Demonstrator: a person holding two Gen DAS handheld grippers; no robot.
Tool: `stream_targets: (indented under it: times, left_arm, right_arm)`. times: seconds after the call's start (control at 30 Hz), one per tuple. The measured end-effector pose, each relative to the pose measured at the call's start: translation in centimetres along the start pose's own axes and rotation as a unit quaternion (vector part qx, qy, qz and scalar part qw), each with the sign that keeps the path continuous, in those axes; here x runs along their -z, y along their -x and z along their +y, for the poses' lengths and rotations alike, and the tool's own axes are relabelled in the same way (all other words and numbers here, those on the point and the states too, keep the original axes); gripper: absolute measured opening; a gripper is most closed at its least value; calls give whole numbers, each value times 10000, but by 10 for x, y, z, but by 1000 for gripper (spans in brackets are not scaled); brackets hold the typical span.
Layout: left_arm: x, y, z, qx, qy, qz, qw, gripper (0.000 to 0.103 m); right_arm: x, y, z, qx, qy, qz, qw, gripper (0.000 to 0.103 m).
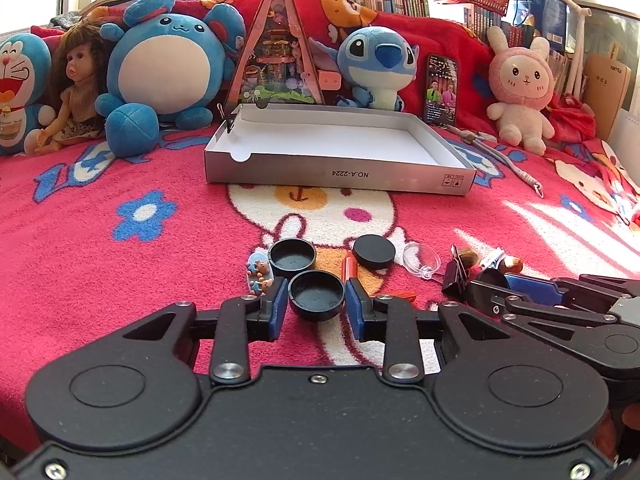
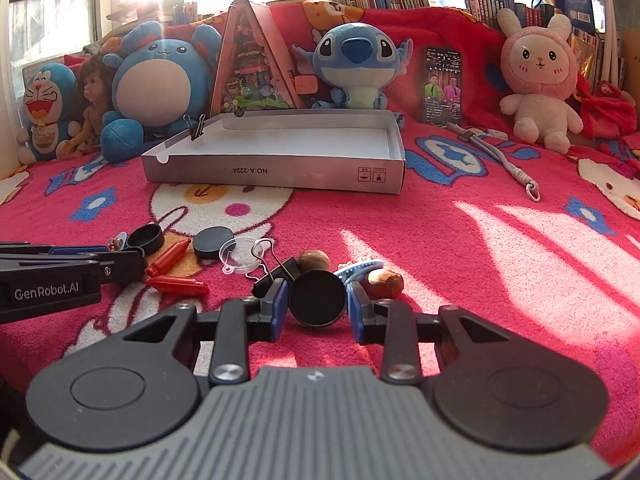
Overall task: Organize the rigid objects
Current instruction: 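Grasp the black cup with the left tool while the right tool grasps a black lid, then carry the black cup in the left tool while the right tool carries the lid into the box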
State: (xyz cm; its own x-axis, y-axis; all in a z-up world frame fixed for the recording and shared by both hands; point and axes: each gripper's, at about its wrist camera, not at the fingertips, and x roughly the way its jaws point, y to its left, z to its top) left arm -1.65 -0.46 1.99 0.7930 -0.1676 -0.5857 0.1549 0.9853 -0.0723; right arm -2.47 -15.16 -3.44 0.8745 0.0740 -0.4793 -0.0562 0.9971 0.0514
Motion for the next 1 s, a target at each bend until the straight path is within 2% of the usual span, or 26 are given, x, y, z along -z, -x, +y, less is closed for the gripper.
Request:
stream_targets:
  times: [0.2, 0.27, 0.3, 0.37, 0.53, 0.6, 0.67, 0.7, 0.73, 0.77, 1.0]
  left_arm:
    - [7, 0, -1, -90, -108, 70, 9999, 30]
    - [8, -1, -1, -166, -93, 30, 9998, 32]
    - [8, -1, 0, -206, -73, 4, 9998, 34]
    - [8, -1, 1, -261, -61, -47, 9996, 42]
    - [12, -8, 0, -310, -116, 24, 9994, 43]
    - [14, -10, 0, -296, -139, 42, 9995, 41]
    - [15, -9, -1, -264, -179, 18, 9995, 31]
    - [15, -9, -1, -257, -195, 14, 9995, 31]
    - [15, -8, -2, -239, -201, 10, 9995, 31]
    - [14, -7, -2, -209, -196, 3, 9996, 31]
    - [-2, 5, 2, -140, -187, -148, 9996, 31]
  right_arm:
    - [2, 3, 3, -93, 54, 98, 9999, 40]
    - [4, 4, 3, 42, 29, -7, 10000, 62]
    - [4, 4, 3, 117, 4, -75, 9999, 68]
    - [5, 6, 1, 179, -55, -147, 9997, 69]
    - [10, 4, 1, 225, -58, -120, 9997, 69]
    - [11, 4, 3, 236, 14, -143, 9996, 69]
    - [12, 5, 6, 208, 94, -175, 9996, 69]
    - [12, 5, 7, 188, 118, -154, 9996, 63]
    - [12, 4, 8, 145, 136, -94, 9998, 52]
    - [11, 4, 8, 125, 140, -42, 9998, 37]
    - [0, 8, 9, -11, 241, -81, 9997, 37]
